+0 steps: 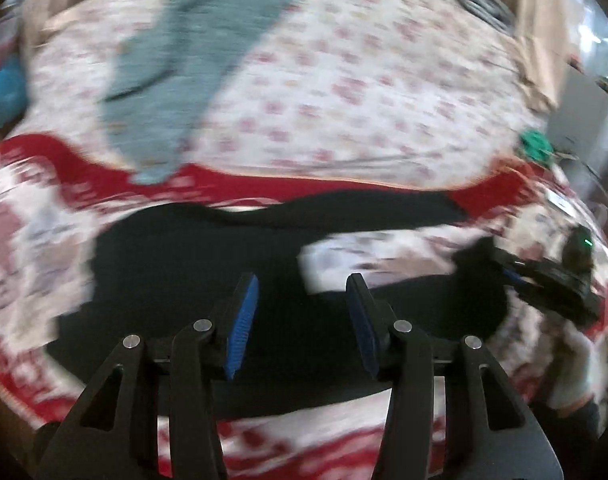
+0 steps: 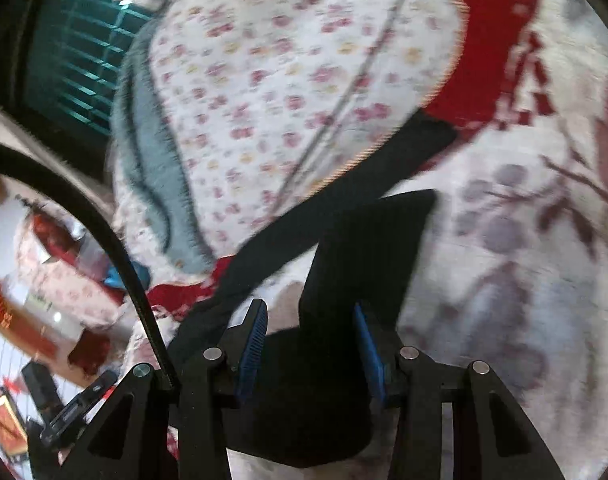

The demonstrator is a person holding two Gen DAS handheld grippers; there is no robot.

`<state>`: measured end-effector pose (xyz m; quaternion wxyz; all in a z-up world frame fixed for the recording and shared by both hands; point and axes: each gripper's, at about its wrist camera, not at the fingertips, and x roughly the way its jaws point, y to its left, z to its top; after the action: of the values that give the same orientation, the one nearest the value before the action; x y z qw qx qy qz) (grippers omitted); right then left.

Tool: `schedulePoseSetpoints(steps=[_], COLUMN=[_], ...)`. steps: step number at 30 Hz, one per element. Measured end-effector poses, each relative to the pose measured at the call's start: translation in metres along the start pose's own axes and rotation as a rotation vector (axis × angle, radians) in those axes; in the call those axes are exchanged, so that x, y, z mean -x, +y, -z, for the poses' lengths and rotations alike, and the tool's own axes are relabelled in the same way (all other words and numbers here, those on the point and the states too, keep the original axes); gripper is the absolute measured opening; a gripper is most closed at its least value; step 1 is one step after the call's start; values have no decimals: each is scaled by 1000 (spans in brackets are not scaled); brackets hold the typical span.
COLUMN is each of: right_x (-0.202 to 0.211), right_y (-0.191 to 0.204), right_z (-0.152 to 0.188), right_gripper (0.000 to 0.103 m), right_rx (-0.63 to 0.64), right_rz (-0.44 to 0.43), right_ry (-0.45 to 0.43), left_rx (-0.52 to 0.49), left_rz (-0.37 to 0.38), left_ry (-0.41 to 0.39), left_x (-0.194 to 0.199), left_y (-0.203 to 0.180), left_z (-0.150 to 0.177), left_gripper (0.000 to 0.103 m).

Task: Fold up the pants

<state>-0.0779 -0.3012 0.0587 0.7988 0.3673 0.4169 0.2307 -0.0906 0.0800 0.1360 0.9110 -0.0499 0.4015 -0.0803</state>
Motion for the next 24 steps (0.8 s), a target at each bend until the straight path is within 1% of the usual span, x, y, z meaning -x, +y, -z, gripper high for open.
schedulePoseSetpoints(steps=[2, 3, 4, 6, 9, 11, 13, 15, 17, 19, 22, 24], right_x=[-6, -8, -9, -10, -10, -8, -2, 8, 16, 20, 18, 11], right_y=[1, -1, -5, -11, -25, -32, -36, -39, -44, -50, -60, -61], right_z=[0, 0, 0, -1, -4, -8, -16, -25, -32, -38, -47, -57], right_gripper=[43, 43, 43, 43, 46, 47, 48, 48, 48, 48, 48, 48], right_rx=[-11, -25, -53, -93, -179, -231, -236, -217, -196, -183, -188, -159], right_rz=[-45, -68, -91, -114, -178, -216, -184, -121, -37, 18, 38, 64], right_ry=[21, 25, 27, 20, 11, 1, -24, -55, -57, -59, -45, -8], left_rx=[-27, -33, -35, -35, -49, -58, -75, -95, -116, -153, -213, -246], left_rz=[79, 137, 176, 271, 344, 358, 372, 375, 392, 399, 388, 384], left_ry=[29, 60, 83, 113, 151, 169, 184, 205, 224, 234, 233, 235], left_x=[-20, -36, -46, -67, -98, -111, -126, -137, -145, -150, -156, -161], left_y=[-25, -42, -53, -75, -113, -128, -143, -151, -155, -162, -171, -177], left_z=[-7, -13, -16, -23, -29, -30, -32, -33, -32, -28, -23, -21], left_gripper=[46, 46, 46, 46, 46, 46, 46, 46, 46, 46, 48, 48])
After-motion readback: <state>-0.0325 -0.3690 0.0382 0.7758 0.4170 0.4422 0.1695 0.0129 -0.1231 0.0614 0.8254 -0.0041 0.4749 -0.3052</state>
